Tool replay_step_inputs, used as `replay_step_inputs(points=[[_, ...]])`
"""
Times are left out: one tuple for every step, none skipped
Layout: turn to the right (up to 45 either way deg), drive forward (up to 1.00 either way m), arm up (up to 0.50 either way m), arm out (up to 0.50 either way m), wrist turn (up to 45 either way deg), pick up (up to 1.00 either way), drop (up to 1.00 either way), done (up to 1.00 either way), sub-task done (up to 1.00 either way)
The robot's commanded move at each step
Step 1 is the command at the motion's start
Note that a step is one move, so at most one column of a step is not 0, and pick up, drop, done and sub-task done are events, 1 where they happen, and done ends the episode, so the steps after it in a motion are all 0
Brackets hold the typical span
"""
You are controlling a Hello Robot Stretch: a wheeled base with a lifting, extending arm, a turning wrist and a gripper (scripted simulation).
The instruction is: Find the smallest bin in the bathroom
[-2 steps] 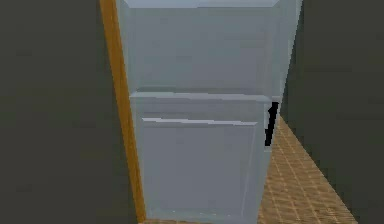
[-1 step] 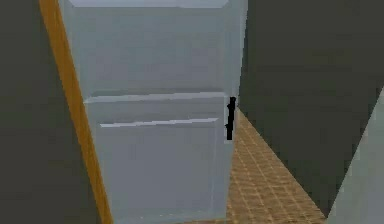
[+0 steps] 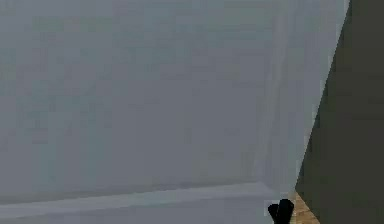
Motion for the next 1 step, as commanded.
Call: replay_step_inputs(points=[[45.0, 0.0, 0.0, 0.0, 0.0, 0.0, 0.0, 0.0, 0.0]])
